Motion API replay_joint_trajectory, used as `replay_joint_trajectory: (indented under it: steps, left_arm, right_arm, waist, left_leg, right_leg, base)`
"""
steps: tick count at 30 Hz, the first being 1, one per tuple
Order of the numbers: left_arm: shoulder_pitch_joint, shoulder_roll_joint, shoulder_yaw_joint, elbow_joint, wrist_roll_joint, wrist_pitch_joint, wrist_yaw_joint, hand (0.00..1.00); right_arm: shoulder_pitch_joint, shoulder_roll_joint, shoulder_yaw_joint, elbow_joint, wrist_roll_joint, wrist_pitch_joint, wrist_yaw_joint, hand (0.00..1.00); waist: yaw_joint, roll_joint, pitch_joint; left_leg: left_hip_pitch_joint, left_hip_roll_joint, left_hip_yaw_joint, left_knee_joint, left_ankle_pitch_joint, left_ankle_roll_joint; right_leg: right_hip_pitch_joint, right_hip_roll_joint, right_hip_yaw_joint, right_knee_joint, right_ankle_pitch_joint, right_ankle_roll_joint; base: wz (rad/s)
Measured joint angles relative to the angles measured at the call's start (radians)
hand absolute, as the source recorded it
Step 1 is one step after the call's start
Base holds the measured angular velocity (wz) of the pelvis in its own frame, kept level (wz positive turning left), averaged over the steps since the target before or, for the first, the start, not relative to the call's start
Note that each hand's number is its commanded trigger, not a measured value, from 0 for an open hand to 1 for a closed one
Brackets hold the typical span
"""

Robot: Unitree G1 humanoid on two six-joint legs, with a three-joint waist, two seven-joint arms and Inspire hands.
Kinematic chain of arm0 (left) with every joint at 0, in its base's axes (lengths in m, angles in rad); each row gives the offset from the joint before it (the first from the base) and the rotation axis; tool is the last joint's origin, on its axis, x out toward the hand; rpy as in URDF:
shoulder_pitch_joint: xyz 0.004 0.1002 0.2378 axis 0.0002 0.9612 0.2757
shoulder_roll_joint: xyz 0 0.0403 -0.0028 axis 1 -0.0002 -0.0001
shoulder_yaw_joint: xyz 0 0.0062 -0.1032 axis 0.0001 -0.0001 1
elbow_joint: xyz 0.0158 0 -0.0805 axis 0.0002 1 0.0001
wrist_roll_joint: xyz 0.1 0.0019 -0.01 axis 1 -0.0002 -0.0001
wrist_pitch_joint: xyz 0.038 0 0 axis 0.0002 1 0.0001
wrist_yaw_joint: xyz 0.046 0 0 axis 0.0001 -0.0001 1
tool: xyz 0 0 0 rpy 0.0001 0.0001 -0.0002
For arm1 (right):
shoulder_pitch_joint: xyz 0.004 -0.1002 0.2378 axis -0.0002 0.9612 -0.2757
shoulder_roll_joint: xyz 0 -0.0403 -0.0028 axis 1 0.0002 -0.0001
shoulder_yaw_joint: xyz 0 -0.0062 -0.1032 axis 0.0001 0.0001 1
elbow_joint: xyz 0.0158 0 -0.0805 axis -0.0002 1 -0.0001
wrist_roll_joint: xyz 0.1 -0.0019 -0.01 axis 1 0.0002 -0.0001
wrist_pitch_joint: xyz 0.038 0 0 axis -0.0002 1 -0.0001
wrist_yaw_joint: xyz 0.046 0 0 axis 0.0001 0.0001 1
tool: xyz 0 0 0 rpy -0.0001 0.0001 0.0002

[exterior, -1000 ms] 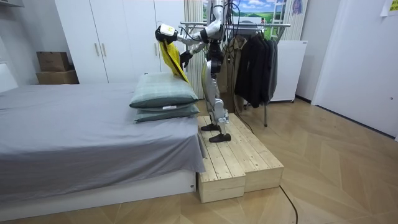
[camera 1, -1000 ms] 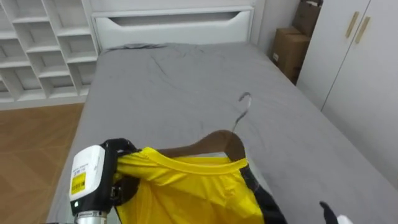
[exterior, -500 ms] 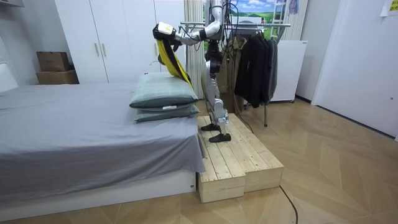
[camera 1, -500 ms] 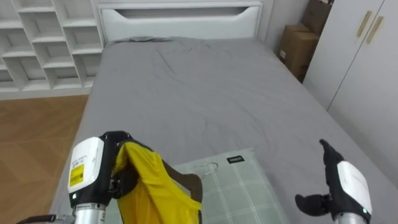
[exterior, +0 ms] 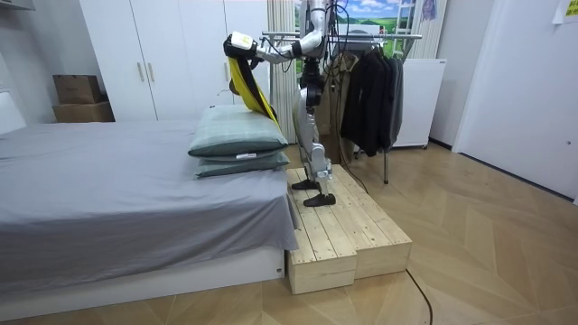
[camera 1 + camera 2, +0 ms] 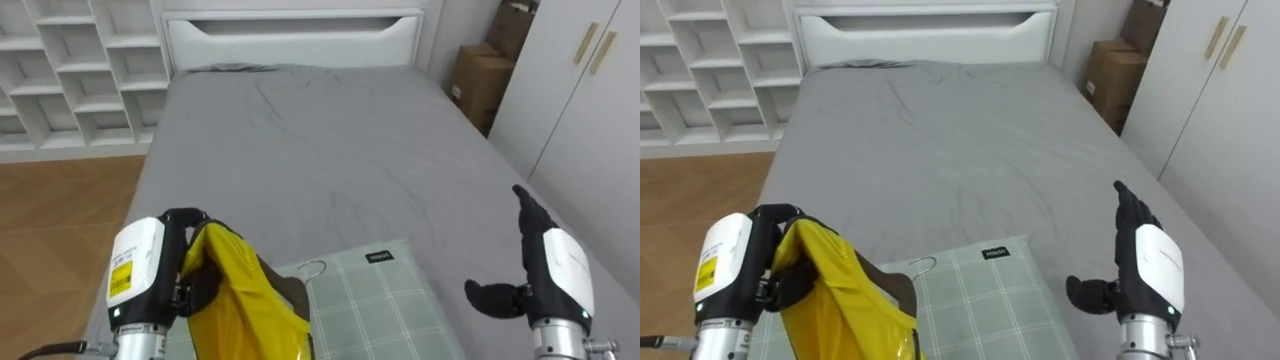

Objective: Hang clothes

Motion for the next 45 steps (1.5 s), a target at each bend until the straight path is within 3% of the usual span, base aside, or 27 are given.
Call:
replay_joint_trajectory:
  steps: [7,18,23,31,33,36,45]
  left_arm:
    - [0.001,-0.002,-0.006,-0.014,0.005,0.011,0.000,1.00]
    - [-0.024,-0.002,-0.005,-0.115,0.016,0.017,0.002,1.00]
    - [-0.089,0.004,0.002,-0.169,0.056,0.016,0.003,1.00]
    - [-0.165,0.008,0.004,-0.264,0.066,0.016,0.003,1.00]
    - [-0.187,0.025,0.004,-0.265,0.071,0.016,0.004,1.00]
    - [-0.191,0.031,0.004,-0.265,0.090,0.015,0.004,1.00]
    - [-0.194,0.040,0.003,-0.265,0.097,0.014,0.004,1.00]
  right_arm:
    - [0.041,0.007,0.010,0.033,0.250,0.001,0.060,0.00]
    - [0.063,0.029,0.057,0.072,0.695,0.008,0.302,0.00]
    - [0.063,0.048,0.094,0.087,0.737,0.008,0.406,0.00]
    - [0.058,0.047,0.147,0.115,0.763,0.014,0.504,0.00]
    - [0.040,0.047,0.149,0.140,0.763,0.014,0.519,0.00]
    - [0.033,0.046,0.154,0.158,0.769,0.014,0.530,0.00]
    - [0.033,0.046,0.201,0.179,0.885,0.014,0.548,0.00]
  waist:
    - [0.000,0.007,0.0001]
    - [-0.001,0.028,0.0009]
    - [0.007,0.040,0.0088]
    - [0.015,0.067,0.0077]
    - [0.016,0.080,0.0091]
    - [0.017,0.090,0.0090]
    - [0.027,0.092,0.0122]
  left_leg:
    - [0.005,-0.001,-0.023,0.000,0.000,0.000]
    - [0.002,0.002,-0.024,0.001,0.000,0.000]
    - [0.000,0.000,-0.025,0.001,0.000,0.000]
    - [-0.006,-0.001,-0.028,0.004,0.000,0.000]
    - [-0.006,0.000,-0.028,0.004,0.000,0.000]
    - [-0.005,0.001,-0.032,0.004,0.000,0.000]
    - [-0.011,-0.001,-0.042,0.004,0.000,0.000]
  right_leg:
    - [0.015,-0.001,-0.009,-0.007,0.000,0.000]
    - [0.017,-0.002,-0.024,-0.012,0.001,-0.002]
    - [0.012,-0.003,-0.021,-0.011,0.001,-0.001]
    - [0.012,-0.004,-0.021,-0.014,0.001,-0.001]
    - [0.012,-0.003,-0.022,-0.014,0.001,-0.001]
    - [0.013,-0.003,-0.023,-0.013,0.001,-0.001]
    - [0.011,-0.006,-0.032,-0.015,0.001,-0.001]
  base:
    - [0.08]
    - [0.01]
    - [0.00]
    - [0.00]
    - [0.00]
    - [0.00]
    - [0.02]
